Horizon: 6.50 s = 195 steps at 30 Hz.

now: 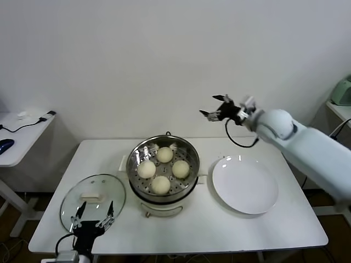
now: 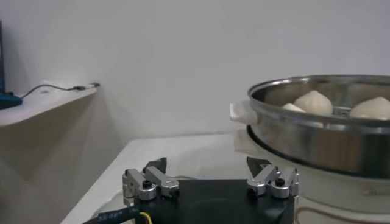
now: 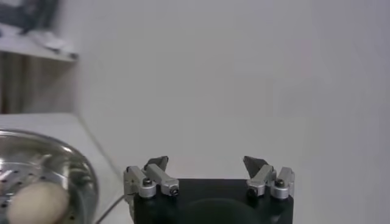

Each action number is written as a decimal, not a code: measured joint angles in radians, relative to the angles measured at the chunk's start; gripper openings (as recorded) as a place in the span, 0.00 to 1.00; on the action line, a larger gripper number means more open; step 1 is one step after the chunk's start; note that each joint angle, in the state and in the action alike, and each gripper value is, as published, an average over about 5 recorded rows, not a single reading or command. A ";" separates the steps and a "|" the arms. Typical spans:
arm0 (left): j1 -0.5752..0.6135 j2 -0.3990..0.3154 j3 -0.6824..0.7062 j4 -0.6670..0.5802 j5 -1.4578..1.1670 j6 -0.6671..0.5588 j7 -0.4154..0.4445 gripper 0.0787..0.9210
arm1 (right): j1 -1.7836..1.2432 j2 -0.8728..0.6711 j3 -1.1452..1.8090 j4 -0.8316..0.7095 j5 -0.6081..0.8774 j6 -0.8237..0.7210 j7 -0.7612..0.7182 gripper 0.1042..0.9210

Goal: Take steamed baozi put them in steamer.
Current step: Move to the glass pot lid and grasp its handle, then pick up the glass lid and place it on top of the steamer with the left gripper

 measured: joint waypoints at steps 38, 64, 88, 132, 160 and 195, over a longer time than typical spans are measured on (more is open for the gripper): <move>-0.092 0.079 -0.047 0.205 0.630 -0.220 -0.208 0.88 | -1.316 0.523 0.912 0.121 -0.341 0.488 0.139 0.88; -0.221 0.099 -0.043 0.555 1.336 -0.140 -0.352 0.88 | -1.349 0.529 0.902 0.174 -0.360 0.429 0.210 0.88; -0.372 0.137 -0.020 0.715 1.375 -0.142 -0.354 0.83 | -1.351 0.533 0.894 0.174 -0.387 0.421 0.217 0.88; -0.333 0.266 -0.090 0.351 1.163 0.026 -0.085 0.06 | -1.315 0.507 0.859 0.209 -0.441 0.363 0.248 0.88; -0.562 0.100 0.478 0.081 1.519 0.419 0.263 0.06 | -1.314 0.521 0.836 0.184 -0.507 0.420 0.265 0.88; -0.667 -0.080 0.647 0.320 1.738 0.535 0.264 0.06 | -1.331 0.559 0.878 0.137 -0.531 0.494 0.270 0.88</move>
